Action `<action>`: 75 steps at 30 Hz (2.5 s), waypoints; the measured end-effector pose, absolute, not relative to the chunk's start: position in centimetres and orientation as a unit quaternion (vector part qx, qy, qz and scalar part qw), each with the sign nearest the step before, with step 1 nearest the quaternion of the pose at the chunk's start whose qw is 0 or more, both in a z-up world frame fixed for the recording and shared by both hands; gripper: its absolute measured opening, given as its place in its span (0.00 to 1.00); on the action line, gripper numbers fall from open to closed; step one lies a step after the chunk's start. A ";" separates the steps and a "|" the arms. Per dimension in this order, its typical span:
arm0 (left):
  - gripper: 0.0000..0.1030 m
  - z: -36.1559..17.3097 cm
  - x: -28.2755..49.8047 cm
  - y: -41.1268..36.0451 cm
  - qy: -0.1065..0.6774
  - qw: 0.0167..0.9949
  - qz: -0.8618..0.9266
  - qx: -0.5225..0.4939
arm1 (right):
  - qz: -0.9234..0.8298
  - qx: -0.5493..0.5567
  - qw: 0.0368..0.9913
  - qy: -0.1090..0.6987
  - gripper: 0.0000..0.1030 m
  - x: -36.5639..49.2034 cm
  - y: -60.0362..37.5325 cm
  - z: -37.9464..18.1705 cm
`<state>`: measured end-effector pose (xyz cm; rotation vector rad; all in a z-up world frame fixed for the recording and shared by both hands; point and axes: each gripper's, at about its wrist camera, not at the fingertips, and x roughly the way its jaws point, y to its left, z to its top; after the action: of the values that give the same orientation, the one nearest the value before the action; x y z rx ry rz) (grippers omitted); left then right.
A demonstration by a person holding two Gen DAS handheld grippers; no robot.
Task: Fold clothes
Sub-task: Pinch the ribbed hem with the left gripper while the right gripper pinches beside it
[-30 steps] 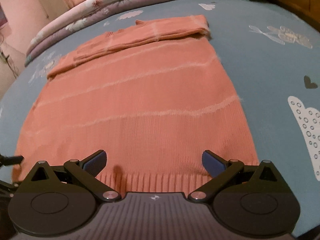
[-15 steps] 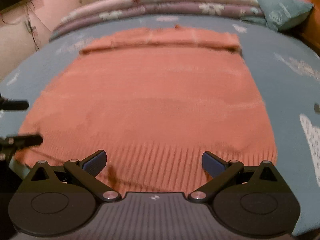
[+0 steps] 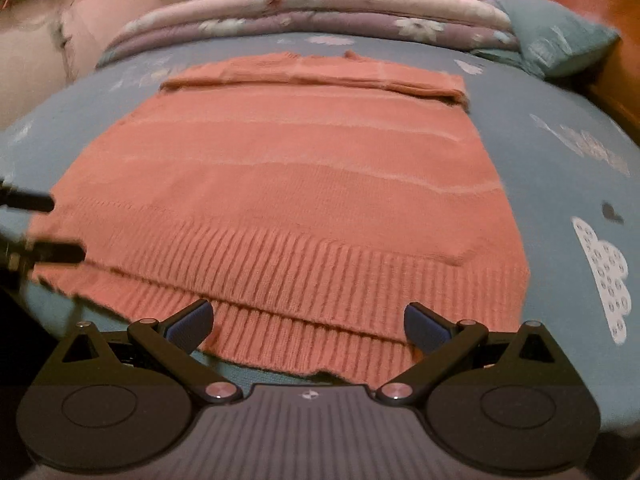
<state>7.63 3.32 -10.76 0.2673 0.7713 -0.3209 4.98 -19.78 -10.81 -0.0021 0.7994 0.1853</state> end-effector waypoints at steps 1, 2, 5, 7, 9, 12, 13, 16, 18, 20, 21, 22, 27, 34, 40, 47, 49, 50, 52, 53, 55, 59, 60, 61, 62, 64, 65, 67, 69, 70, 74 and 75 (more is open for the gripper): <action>0.91 -10.5 7.0 2.9 0.358 0.906 -0.158 0.158 | 0.087 0.013 0.918 0.385 1.00 4.8 -20.2 -10.5; 0.91 -10.3 6.4 2.4 0.346 0.905 -0.163 0.189 | 0.083 0.022 0.922 0.377 1.00 4.6 -20.7 -10.0; 0.91 -10.8 4.9 0.1 0.316 0.882 -0.189 0.295 | 0.071 0.031 0.928 0.364 1.00 4.3 -21.8 -9.4; 0.81 -11.5 4.3 -1.4 0.306 0.863 -0.207 0.345 | 0.062 0.048 0.925 0.371 1.00 4.4 -22.5 -9.5; 0.72 -12.0 4.1 -2.7 0.306 0.849 -0.226 0.366 | 0.058 0.063 0.922 0.379 1.00 4.5 -23.0 -9.8; 0.70 -12.4 3.9 -4.0 0.302 0.836 -0.242 0.390 | 0.059 0.077 0.915 0.391 1.00 4.6 -23.4 -10.5; 0.70 -12.4 3.8 -4.3 0.297 0.832 -0.241 0.402 | 0.061 0.076 0.915 0.392 1.00 4.5 -23.4 -10.6; 0.71 -12.5 3.4 -5.3 0.281 0.819 -0.240 0.438 | 0.064 0.074 0.913 0.395 1.00 4.5 -23.4 -11.0; 0.72 -12.8 3.1 -5.6 0.271 0.807 -0.239 0.468 | 0.065 0.073 0.913 0.396 1.00 4.4 -23.4 -11.1; 0.72 -13.0 2.8 -5.8 0.262 0.795 -0.235 0.494 | 0.065 0.074 0.914 0.394 1.00 4.2 -23.4 -11.1; 0.72 -13.1 2.7 -5.8 0.259 0.789 -0.236 0.505 | 0.065 0.071 0.914 0.394 1.00 4.2 -23.3 -11.1; 0.72 -13.3 2.6 -5.7 0.256 0.782 -0.238 0.516 | 0.065 0.068 0.914 0.394 1.00 4.2 -23.3 -11.2; 0.72 -14.1 2.5 -5.6 0.241 0.758 -0.232 0.560 | 0.062 0.053 0.917 0.390 1.00 4.2 -22.8 -11.4; 0.33 -14.7 3.5 -6.8 0.243 0.781 -0.224 0.530 | 0.055 0.028 0.919 0.389 1.00 4.0 -22.0 -11.6; 0.11 -14.9 2.8 -6.8 0.235 0.786 -0.236 0.520 | 0.088 0.051 0.922 0.373 1.00 3.5 -22.4 -10.9; 0.12 -13.0 3.9 -5.7 0.247 0.817 -0.230 0.468 | 0.194 -0.041 0.929 0.313 0.99 2.3 -19.1 -9.3; 0.14 -12.7 4.0 -5.4 0.247 0.822 -0.229 0.460 | 0.226 -0.095 0.924 0.293 0.98 2.0 -17.4 -9.0; 0.15 -12.6 4.1 -5.4 0.247 0.823 -0.230 0.457 | 0.245 -0.128 0.919 0.281 0.95 1.9 -16.4 -9.1; 0.17 -12.4 4.0 -5.1 0.247 0.826 -0.230 0.451 | 0.269 -0.188 0.906 0.269 0.88 2.0 -14.9 -9.5; 0.17 -12.3 4.0 -5.0 0.246 0.829 -0.230 0.447 | 0.275 -0.221 0.897 0.268 0.80 2.3 -14.0 -9.8; 0.19 -12.0 4.1 -4.7 0.245 0.834 -0.230 0.437 | 0.268 -0.281 0.883 0.265 0.73 2.9 -12.6 -10.8; 0.19 -11.6 4.4 -3.8 0.245 0.848 -0.233 0.409 | 0.249 -0.351 0.867 0.251 0.60 3.8 -10.9 -11.8; 0.19 -11.5 4.4 -3.6 0.246 0.851 -0.235 0.401 | 0.246 -0.360 0.864 0.251 0.45 4.0 -10.7 -11.8; 0.19 -11.6 4.4 -3.5 0.246 0.852 -0.237 0.397 | 0.236 -0.368 0.863 0.255 0.33 4.2 -10.4 -11.9; 0.19 -11.6 4.4 -3.4 0.245 0.853 -0.238 0.395 | 0.227 -0.376 0.861 0.258 0.18 4.3 -10.1 -12.0; 0.20 -11.8 4.2 -3.3 0.243 0.851 -0.242 0.398 | 0.220 -0.366 0.866 0.259 0.14 4.4 -9.9 -11.8; 0.21 -11.9 4.2 -3.3 0.242 0.849 -0.244 0.401 | 0.216 -0.361 0.869 0.260 0.12 4.4 -9.7 -11.6; 0.28 -12.2 3.9 -3.3 0.235 0.846 -0.242 0.413 | 0.212 -0.359 0.871 0.261 0.11 4.5 -9.5 -11.3; 0.34 -12.4 3.9 -3.2 0.231 0.843 -0.235 0.425 | 0.209 -0.363 0.871 0.258 0.11 4.6 -9.4 -10.9; 0.34 -12.5 3.9 -3.1 0.233 0.843 -0.233 0.426 | 0.208 -0.364 0.871 0.257 0.11 4.7 -9.3 -10.7; 0.40 -13.0 4.1 -2.8 0.243 0.840 -0.227 0.428 | 0.207 -0.356 0.873 0.260 0.11 5.1 -9.3 -9.9; 0.40 -13.2 4.1 -2.8 0.247 0.838 -0.226 0.432 | 0.207 -0.354 0.874 0.260 0.11 5.1 -9.4 -9.7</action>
<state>4.07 -2.77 -13.21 0.9134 0.5230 -0.4773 5.11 -9.38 -9.73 -0.7390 0.5423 0.4322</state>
